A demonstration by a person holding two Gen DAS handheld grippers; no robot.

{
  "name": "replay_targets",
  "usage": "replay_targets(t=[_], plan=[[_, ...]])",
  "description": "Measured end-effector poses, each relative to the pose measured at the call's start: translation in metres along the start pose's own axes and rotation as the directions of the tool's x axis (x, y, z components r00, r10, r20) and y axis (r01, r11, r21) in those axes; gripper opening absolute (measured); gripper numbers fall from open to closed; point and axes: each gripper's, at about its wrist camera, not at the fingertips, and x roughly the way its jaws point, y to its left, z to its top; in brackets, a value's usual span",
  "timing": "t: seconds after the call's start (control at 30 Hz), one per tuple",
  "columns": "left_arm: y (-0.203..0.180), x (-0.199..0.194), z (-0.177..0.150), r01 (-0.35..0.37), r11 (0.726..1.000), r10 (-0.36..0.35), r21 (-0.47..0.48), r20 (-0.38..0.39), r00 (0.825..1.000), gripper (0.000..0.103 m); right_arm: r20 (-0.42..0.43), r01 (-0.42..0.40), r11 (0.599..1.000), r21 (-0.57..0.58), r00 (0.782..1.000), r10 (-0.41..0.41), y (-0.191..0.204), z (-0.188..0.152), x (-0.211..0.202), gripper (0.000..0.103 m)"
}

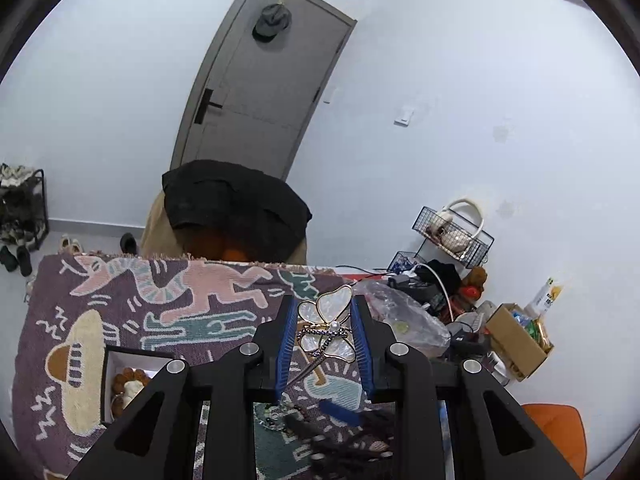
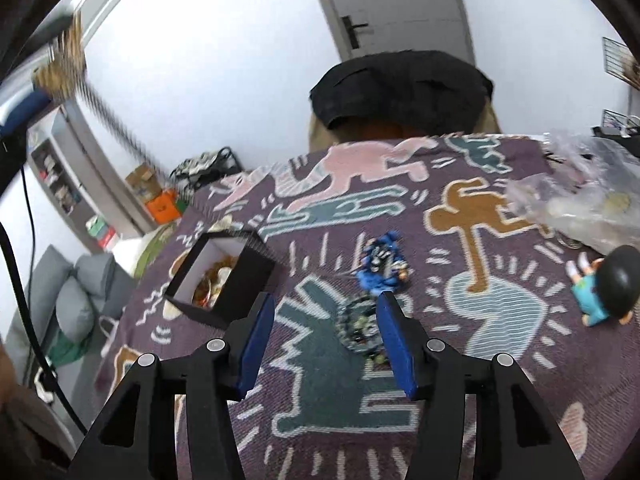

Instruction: Organize jewelry

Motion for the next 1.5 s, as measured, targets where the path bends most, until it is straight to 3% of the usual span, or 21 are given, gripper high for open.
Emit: replay_targets(t=[0.23, 0.27, 0.3, 0.5, 0.73, 0.87, 0.93, 0.97, 1.0, 1.03, 1.17, 1.43, 1.47, 1.5], plan=[[0.004, -0.012, 0.001, 0.018, 1.0, -0.018, -0.017, -0.004, 1.0, 0.029, 0.014, -0.004, 1.0, -0.012, 1.0, 0.004, 0.013, 0.007, 0.025, 0.053], [0.006, -0.015, 0.002, 0.019, 1.0, -0.019, -0.019, -0.002, 1.0, 0.029, 0.026, -0.004, 1.0, -0.005, 1.0, 0.004, 0.012, 0.009, 0.026, 0.036], [0.008, -0.016, 0.002, 0.017, 1.0, -0.017, -0.02, 0.001, 1.0, 0.029, 0.044, -0.002, 1.0, 0.005, 0.999, 0.001, 0.01, 0.012, 0.026, 0.002], [0.027, -0.02, 0.002, -0.03, 0.999, 0.031, -0.043, 0.017, 0.999, 0.029, 0.155, 0.001, 0.999, 0.032, 0.988, -0.006, -0.001, 0.03, -0.002, 0.002], [0.051, -0.008, -0.008, -0.06, 0.992, 0.058, -0.112, -0.02, 0.998, 0.029, 0.255, 0.0, 1.0, 0.011, 0.967, -0.003, 0.004, 0.045, -0.051, 0.002], [0.051, -0.009, -0.008, -0.056, 0.993, 0.055, -0.107, -0.017, 0.998, 0.029, 0.182, -0.053, 0.998, -0.036, 0.982, 0.059, 0.015, 0.043, -0.042, 0.003], [0.046, -0.014, -0.005, -0.051, 0.995, 0.051, -0.091, -0.005, 0.999, 0.029, 0.144, -0.057, 0.996, -0.069, 0.987, 0.066, 0.023, 0.036, -0.033, 0.019], [0.044, -0.017, -0.004, -0.049, 0.995, 0.049, -0.083, 0.001, 0.999, 0.029, 0.135, -0.054, 0.995, -0.088, 0.989, 0.066, 0.027, 0.032, -0.028, 0.044], [0.042, -0.019, -0.002, -0.046, 0.996, 0.047, -0.076, 0.008, 0.999, 0.029, 0.136, -0.053, 0.993, -0.102, 0.988, 0.067, 0.028, 0.027, -0.025, 0.062], [0.04, -0.021, -0.001, -0.044, 0.996, 0.045, -0.072, 0.011, 0.999, 0.029, 0.144, -0.054, 0.992, -0.117, 0.987, 0.071, 0.031, 0.023, -0.023, 0.065], [0.035, -0.029, 0.005, -0.035, 0.997, 0.037, -0.065, 0.026, 0.999, 0.029, 0.115, -0.099, 0.982, -0.162, 0.986, 0.118, 0.041, 0.012, -0.012, 0.066], [0.022, -0.042, 0.009, 0.012, 0.999, -0.01, -0.05, 0.029, 1.0, 0.029, 0.109, -0.061, 0.978, -0.198, 0.99, 0.084, 0.055, 0.011, 0.01, 0.066], [0.021, -0.044, 0.009, 0.013, 0.999, -0.012, -0.049, 0.028, 1.0, 0.029, 0.117, -0.062, 0.979, -0.197, 0.989, 0.086, 0.055, 0.012, 0.013, 0.065], [0.02, -0.045, 0.009, 0.014, 0.999, -0.012, -0.048, 0.027, 1.0, 0.029, 0.117, -0.065, 0.979, -0.195, 0.989, 0.089, 0.056, 0.013, 0.015, 0.053]])
